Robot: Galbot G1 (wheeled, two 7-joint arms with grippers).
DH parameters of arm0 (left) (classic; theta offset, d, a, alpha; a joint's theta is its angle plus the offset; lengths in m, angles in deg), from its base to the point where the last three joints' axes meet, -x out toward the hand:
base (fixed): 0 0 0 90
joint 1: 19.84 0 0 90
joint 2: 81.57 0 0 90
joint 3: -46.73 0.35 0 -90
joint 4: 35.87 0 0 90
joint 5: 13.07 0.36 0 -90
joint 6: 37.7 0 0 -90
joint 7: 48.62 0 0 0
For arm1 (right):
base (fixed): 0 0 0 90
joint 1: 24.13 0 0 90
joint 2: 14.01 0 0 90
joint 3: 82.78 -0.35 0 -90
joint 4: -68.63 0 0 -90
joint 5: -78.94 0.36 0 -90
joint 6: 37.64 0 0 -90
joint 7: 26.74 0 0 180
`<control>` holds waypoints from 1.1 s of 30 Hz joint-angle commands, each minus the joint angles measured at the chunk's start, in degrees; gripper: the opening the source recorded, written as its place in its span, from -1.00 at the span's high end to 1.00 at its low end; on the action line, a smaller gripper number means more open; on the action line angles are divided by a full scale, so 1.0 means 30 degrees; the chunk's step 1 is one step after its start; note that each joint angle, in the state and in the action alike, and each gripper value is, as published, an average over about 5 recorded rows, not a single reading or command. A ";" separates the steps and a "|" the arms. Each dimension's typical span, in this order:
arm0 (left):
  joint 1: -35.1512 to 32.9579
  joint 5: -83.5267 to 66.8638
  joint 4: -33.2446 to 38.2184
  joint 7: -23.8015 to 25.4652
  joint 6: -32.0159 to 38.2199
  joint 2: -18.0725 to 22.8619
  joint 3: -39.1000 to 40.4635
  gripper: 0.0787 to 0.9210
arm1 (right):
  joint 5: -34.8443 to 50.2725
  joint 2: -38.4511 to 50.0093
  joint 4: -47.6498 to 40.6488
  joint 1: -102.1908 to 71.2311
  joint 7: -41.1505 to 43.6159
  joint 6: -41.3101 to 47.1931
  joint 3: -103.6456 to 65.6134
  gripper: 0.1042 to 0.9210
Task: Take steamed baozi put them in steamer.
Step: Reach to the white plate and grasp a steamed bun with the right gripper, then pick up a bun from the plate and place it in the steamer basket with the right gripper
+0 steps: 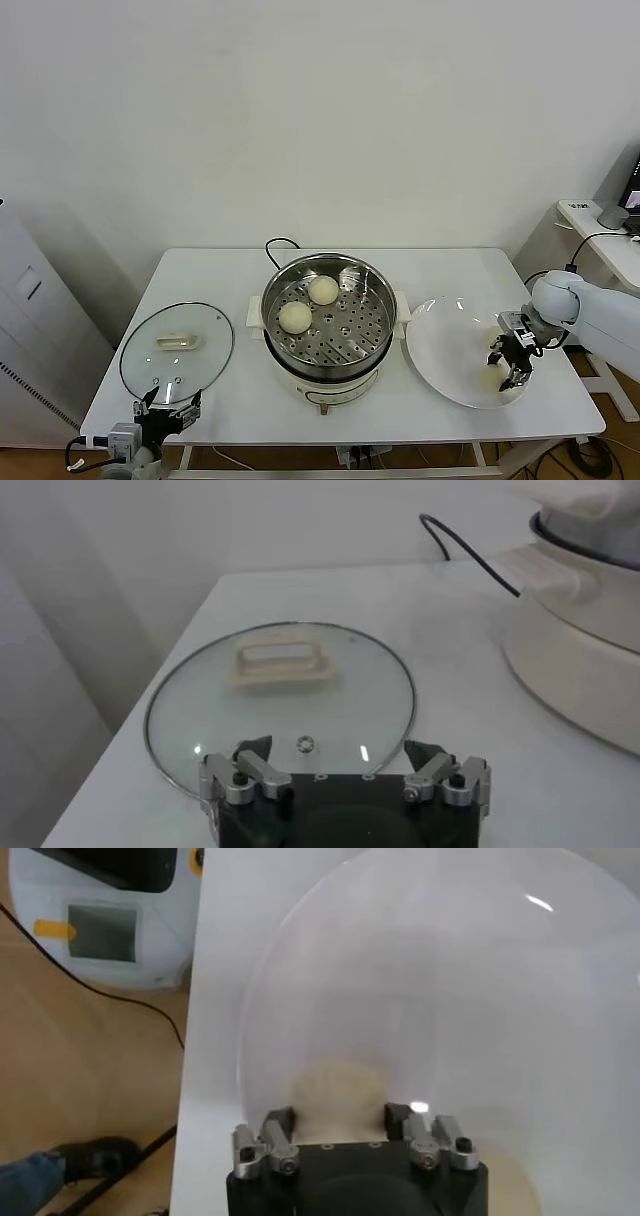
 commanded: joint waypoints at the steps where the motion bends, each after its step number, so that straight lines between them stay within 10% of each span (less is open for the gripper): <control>1: -0.0040 0.0008 0.0113 -0.0028 -0.0032 0.0071 -0.0039 -0.77 | 0.0551 0.0250 0.0806 0.1719 0.0421 0.0072 0.1232 0.09; 18: 0.0009 0.0210 0.0082 -0.0015 -0.0023 -0.0082 0.0233 -0.77 | 0.5745 -0.5735 0.1039 1.1043 0.2255 -0.4462 0.1926 0.09; 33: -0.0022 0.0244 0.0064 0.0009 0.0070 -0.0175 0.0300 -0.77 | 0.2053 -1.1752 0.2668 0.8987 0.2099 -1.1273 0.0286 0.09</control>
